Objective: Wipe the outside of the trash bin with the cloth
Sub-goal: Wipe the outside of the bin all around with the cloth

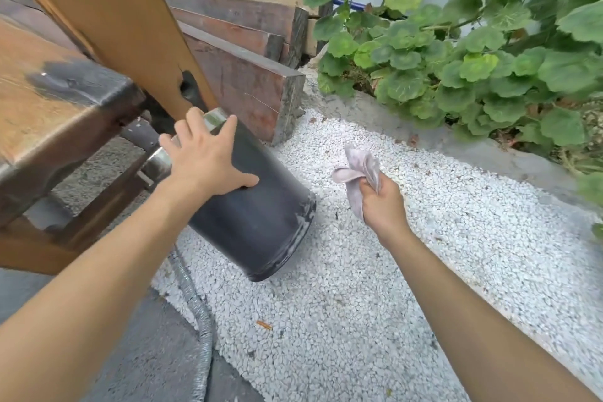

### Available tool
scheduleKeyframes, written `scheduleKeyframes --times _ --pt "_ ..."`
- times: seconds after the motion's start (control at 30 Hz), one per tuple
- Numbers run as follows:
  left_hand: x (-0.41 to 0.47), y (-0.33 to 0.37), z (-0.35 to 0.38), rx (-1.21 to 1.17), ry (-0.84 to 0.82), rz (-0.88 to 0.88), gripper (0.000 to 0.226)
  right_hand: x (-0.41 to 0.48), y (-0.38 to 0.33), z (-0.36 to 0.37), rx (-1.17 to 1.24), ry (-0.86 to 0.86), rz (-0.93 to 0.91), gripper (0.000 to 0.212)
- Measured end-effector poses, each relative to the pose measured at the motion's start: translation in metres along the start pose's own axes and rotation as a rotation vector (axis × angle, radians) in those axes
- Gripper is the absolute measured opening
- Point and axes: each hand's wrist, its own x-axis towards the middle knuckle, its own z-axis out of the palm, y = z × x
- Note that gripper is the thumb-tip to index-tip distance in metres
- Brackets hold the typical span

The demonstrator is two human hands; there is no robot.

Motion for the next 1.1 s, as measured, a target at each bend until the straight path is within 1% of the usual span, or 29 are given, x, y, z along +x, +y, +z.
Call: scheduleKeyframes --times 0.07,0.17,0.3,0.4,0.47,0.53,0.63,0.77,0.93,1.03,1.1 --pt "0.005 0.003 0.006 0.073 0.005 -0.007 0.118 0.005 0.009 0.005 -0.014 -0.048 0.001 0.016" --pt "0.005 0.014 0.02 0.156 0.072 -0.012 0.117 0.015 0.02 0.017 -0.028 -0.093 0.025 0.019" --pt "-0.006 0.03 0.031 0.299 0.185 0.017 0.111 0.032 0.035 0.031 0.0 -0.088 0.072 0.028" --pt "-0.011 0.039 0.032 0.315 0.153 0.03 0.108 0.049 0.038 0.04 0.035 -0.061 0.12 0.03" --pt "-0.015 0.043 0.033 0.338 0.133 0.05 0.107 0.059 0.04 0.045 0.031 -0.07 0.127 0.036" --pt "-0.019 0.045 0.034 0.357 0.129 0.061 0.107 0.066 0.043 0.052 0.028 -0.088 0.121 0.038" --pt "-0.022 0.048 0.034 0.375 0.121 0.076 0.106 0.071 0.045 0.059 -0.01 -0.153 0.11 0.037" --pt "-0.026 0.044 0.035 0.385 0.143 0.064 0.104 0.074 0.046 0.061 -0.057 -0.255 0.142 0.035" --pt "-0.033 0.034 0.039 0.39 0.171 0.035 0.101 0.072 0.044 0.062 -0.126 -0.436 0.163 0.035" --pt "-0.033 0.037 0.04 0.409 0.171 0.031 0.101 0.067 0.043 0.063 -0.16 -0.466 0.138 0.033" --pt "-0.031 0.042 0.04 0.418 0.177 0.039 0.102 0.063 0.043 0.058 -0.184 -0.449 0.11 0.031"
